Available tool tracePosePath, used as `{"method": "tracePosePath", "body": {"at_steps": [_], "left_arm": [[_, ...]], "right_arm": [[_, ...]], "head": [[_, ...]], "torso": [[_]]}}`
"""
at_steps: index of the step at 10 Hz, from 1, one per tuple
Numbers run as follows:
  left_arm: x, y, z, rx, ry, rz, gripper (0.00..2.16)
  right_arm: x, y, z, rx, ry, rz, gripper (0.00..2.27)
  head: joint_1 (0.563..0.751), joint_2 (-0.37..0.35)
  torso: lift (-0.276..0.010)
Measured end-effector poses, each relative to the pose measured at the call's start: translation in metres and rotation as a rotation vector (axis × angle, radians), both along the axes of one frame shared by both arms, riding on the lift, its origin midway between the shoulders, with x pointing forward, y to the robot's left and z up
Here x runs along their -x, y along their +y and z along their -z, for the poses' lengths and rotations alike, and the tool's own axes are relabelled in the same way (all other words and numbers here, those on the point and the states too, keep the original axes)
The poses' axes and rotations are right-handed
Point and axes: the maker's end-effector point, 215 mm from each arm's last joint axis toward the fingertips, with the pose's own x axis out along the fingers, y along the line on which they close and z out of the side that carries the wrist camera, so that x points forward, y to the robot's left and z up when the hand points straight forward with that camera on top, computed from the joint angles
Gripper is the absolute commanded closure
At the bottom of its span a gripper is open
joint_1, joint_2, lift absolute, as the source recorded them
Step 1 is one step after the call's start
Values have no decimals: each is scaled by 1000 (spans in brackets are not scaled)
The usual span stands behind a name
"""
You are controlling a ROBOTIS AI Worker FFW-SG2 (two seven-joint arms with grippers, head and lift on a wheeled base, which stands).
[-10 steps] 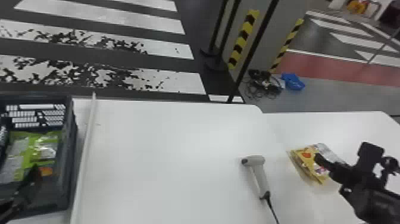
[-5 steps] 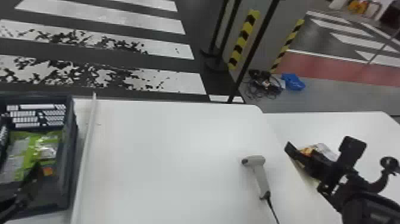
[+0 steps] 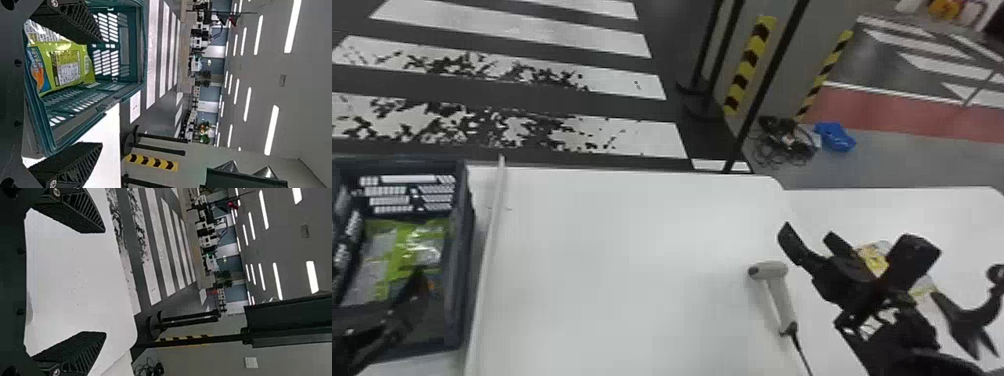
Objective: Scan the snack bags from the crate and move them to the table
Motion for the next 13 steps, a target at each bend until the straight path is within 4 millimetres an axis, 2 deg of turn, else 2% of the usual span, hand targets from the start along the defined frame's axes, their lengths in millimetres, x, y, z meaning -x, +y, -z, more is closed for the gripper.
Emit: {"method": "tracePosePath", "body": {"at_steps": [3,4,6,8,11,13], "left_arm": [[3,-9,-6,-11,-8,6,70],[8,-14,-8,-17,-10,13,66],[15,-17,-18,-17,-21,20,66],[23,-18,-22,-12,-20,21,70],[35,-6,-31,-14,-19,-26,70],[44,3,-38,-16,-18,-63,63]], "right_arm": [[19,96,-26,85,-108,-28,60],[30,135,-34,128,-154,-45,56],[50,185,-45,126,-221,-67,56],[71,207,-48,105,-259,-74,56],[97,222,-26,102,-279,-86,56],[105,240,-11,104,-267,-112,56]], "head": [[695,-168],[695,-122],[695,-53],[695,-27],[695,13],[695,51]], "torso": [[-95],[-95],[-95],[-95],[-95],[-95]]}}
